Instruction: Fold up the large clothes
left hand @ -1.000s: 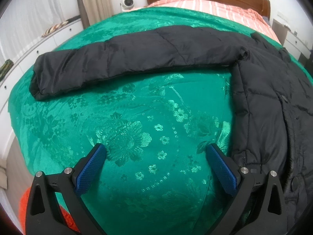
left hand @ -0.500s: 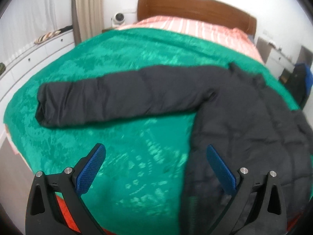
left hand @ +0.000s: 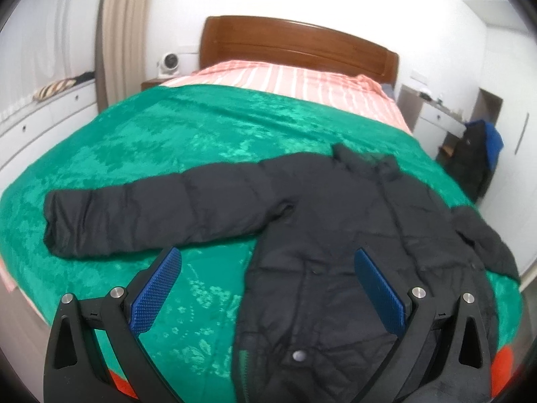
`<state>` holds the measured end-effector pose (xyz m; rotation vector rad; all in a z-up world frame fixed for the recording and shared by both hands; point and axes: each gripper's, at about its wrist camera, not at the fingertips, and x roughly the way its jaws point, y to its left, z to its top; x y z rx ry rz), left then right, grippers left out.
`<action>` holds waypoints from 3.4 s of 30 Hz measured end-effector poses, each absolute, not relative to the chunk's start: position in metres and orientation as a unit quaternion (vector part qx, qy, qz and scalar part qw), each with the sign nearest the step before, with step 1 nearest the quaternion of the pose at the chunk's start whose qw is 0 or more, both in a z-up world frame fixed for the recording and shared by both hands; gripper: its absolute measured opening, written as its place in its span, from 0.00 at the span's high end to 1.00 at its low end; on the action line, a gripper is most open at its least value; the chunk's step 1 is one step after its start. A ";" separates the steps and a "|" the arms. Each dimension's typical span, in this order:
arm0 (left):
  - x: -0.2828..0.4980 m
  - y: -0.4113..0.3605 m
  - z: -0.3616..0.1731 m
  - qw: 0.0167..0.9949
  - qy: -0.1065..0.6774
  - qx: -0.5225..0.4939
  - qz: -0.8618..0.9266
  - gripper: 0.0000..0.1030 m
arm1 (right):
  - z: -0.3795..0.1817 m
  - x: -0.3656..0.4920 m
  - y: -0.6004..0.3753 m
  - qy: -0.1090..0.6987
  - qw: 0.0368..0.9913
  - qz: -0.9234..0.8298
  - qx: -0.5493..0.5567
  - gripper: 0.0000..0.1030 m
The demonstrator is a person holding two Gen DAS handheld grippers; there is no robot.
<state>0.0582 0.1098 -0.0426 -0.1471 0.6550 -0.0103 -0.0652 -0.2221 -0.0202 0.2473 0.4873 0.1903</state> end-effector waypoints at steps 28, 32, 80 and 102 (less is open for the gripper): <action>0.054 0.073 -0.078 0.927 0.368 -0.068 -0.036 0.00 | -0.189 -0.054 -0.647 0.153 0.767 -0.181 0.596 0.05; 0.056 0.071 -0.085 0.925 0.374 -0.061 -0.028 0.00 | -0.194 -0.028 -0.676 0.114 0.735 -0.193 0.640 0.07; 0.047 0.113 -0.127 0.914 0.392 -0.108 0.005 0.00 | -0.085 0.027 -0.198 0.321 0.937 0.138 0.018 0.19; 0.198 0.095 -0.058 0.909 0.388 -0.110 -0.103 0.00 | -0.118 -0.023 -0.188 0.286 0.947 0.146 0.009 0.19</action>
